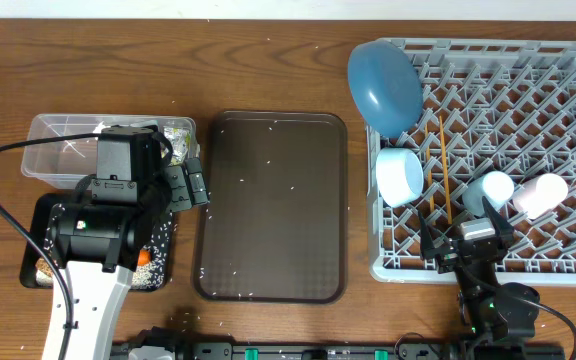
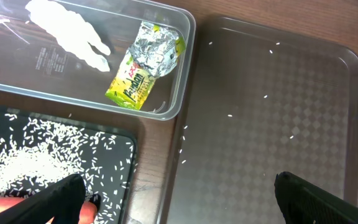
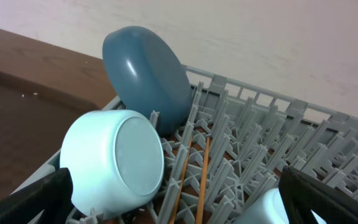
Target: Sort waste into correct bins and load items into the dishwasher rack
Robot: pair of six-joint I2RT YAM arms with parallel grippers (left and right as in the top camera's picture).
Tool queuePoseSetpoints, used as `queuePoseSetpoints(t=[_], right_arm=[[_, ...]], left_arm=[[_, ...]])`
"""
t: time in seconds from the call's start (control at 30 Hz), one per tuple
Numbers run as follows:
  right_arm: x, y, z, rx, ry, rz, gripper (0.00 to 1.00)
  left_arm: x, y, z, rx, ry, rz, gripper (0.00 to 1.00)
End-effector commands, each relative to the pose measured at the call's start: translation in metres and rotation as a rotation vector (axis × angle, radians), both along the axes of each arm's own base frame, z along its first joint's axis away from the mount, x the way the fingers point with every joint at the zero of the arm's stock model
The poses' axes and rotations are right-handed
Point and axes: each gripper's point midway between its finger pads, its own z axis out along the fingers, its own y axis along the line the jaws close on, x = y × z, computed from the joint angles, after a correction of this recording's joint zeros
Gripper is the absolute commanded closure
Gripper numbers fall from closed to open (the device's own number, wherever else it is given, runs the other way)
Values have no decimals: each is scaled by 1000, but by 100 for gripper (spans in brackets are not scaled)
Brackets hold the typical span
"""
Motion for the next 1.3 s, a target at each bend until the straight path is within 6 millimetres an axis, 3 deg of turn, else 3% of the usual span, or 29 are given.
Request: queuePoseSetpoints(t=[0.0,0.53,0.73,0.87,1.07,1.27], right_arm=[[-1,5,-2,-8,-3,22,1],[-1,5,-2,-8,-3,22,1],[-1,5,-2,-8,-3,22,1],[-1,5,-2,-8,-3,22,1],[-1,5,-2,-8,-3,22,1],[-1,5,-2,-8,-3,22,1]], left_arm=[[1,2,7,9,-17,4,2],[-4,8,10,36,-53,14,2],[3,8,46,64,-434,-37,2],[-11,15,55,82,-630,-28,2],[-42,28,38,95,-772,27,2],[-48,29,15,94,-877,37,2]])
